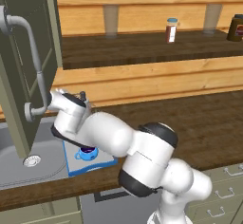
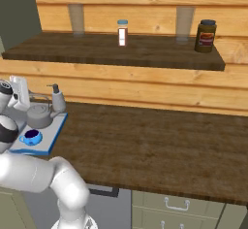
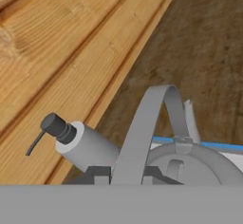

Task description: Pick the kettle from the counter and place it on the tray. Then pick the mug from the cabinet and place it on the tray. Then close the cabinet doors.

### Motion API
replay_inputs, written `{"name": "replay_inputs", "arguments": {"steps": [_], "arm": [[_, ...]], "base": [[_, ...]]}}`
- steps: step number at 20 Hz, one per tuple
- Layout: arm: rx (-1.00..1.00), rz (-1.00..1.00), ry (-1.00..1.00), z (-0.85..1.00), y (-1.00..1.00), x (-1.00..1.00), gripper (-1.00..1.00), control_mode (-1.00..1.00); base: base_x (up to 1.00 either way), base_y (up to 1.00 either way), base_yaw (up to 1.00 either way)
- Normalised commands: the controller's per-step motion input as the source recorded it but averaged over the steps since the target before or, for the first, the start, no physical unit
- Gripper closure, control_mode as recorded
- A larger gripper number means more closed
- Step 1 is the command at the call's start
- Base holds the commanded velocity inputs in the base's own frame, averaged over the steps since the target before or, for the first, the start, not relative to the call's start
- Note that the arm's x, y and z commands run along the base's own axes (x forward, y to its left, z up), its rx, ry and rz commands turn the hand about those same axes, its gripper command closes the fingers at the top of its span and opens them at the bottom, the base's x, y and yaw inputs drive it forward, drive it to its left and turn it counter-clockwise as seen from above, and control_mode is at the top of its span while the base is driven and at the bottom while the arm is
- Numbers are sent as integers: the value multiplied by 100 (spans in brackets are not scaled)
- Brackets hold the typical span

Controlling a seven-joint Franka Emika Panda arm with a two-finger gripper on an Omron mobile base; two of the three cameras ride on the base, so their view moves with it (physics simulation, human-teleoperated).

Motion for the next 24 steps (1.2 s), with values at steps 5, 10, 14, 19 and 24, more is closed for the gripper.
{"name": "replay_inputs", "arguments": {"steps": [5, 10, 14, 19, 24], "arm": [[0, 0, 0, -16, 0, 4, 100, -100], [2, 0, -1, -4, 0, 11, 100, -100], [0, 0, 0, -4, 0, 14, 100, -100], [0, 0, 0, -13, 0, 11, 100, -100], [0, 0, 1, -18, 0, 2, 100, -100]], "base": [[0, 0, 0], [0, 0, 0], [0, 0, 0], [0, 0, 0], [0, 0, 0]]}}
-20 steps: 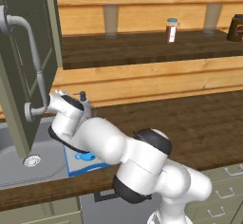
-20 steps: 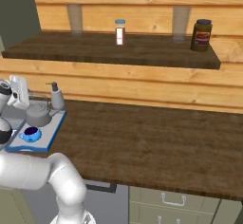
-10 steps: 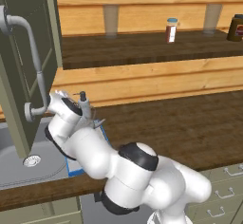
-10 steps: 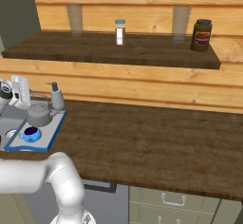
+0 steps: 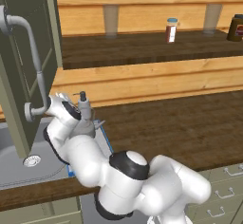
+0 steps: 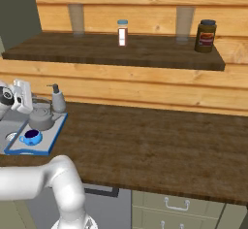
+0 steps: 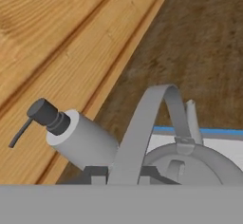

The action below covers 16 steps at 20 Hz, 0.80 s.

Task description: Pick the kettle from the counter and place it on the tray. Then pick the mug from the cabinet and place it on the tray. Then close the cabinet doors.

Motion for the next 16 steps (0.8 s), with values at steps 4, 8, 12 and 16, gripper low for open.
{"name": "replay_inputs", "arguments": {"steps": [4, 8, 12, 16], "arm": [[0, 0, 3, -19, 0, 0, 100, -100], [0, 0, 2, -19, 0, 0, 100, -100], [0, 0, 5, -22, 0, -4, -100, -100], [0, 0, 6, -3, 0, -3, -100, -100]], "base": [[0, 0, 0], [0, 0, 0], [0, 0, 0], [0, 0, 0]]}}
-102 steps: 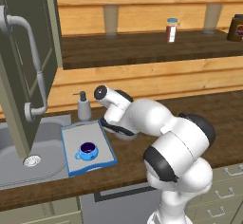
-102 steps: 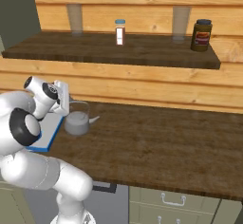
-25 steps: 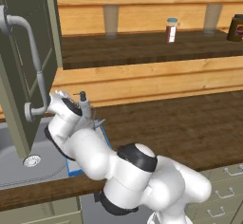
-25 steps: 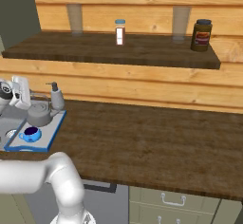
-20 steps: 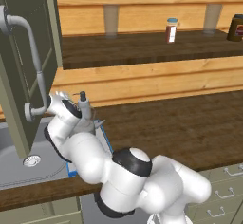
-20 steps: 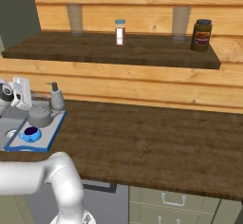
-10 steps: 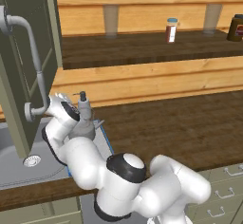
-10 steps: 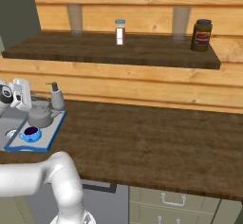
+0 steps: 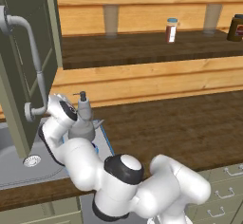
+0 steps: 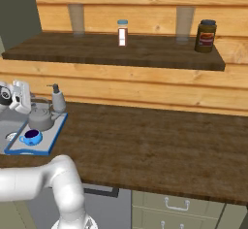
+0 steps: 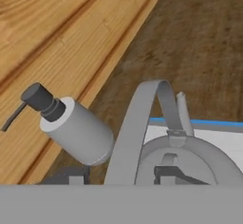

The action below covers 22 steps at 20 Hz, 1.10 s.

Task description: Pick the kettle from the counter and place it on the tray. Then pick the mug from the cabinet and place it on the tray. Then close the cabinet doors.

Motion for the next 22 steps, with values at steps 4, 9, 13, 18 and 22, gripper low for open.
{"name": "replay_inputs", "arguments": {"steps": [4, 9, 13, 18, 22], "arm": [[0, 0, 3, 0, -2, -5, -100, -100], [0, 0, 1, 6, 0, -16, -100, -100], [0, 0, 0, 21, 0, -29, -100, -100], [0, 0, -2, 25, 0, -28, -100, -100], [0, 0, -6, 7, 0, -29, -100, -100]], "base": [[0, 0, 0], [0, 0, 0], [0, 0, 0], [0, 0, 0], [0, 0, 0]]}}
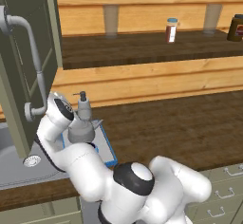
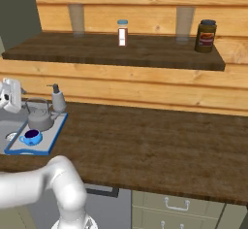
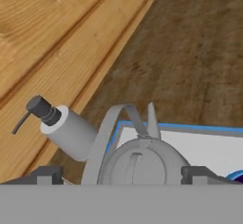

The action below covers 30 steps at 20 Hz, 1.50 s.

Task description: Pick the kettle from the counter and place it on the tray. Then pick the mug from the cabinet and place it on the tray. Then close the cabinet doors.

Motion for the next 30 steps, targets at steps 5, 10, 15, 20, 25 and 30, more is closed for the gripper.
{"name": "replay_inputs", "arguments": {"steps": [5, 10, 15, 20, 25, 30], "arm": [[2, 0, -13, 0, 0, -36, -100, -100], [0, 0, -12, 17, 0, -52, -100, -100], [0, 0, -11, 15, 0, -60, -100, -100], [0, 0, -11, -1, -16, -66, -100, -100], [0, 0, -11, 10, -31, -60, -100, -100], [0, 0, -9, 17, -38, -37, -100, -100]], "base": [[0, 0, 0], [0, 0, 0], [0, 0, 0], [0, 0, 0], [0, 0, 0], [0, 0, 0]]}}
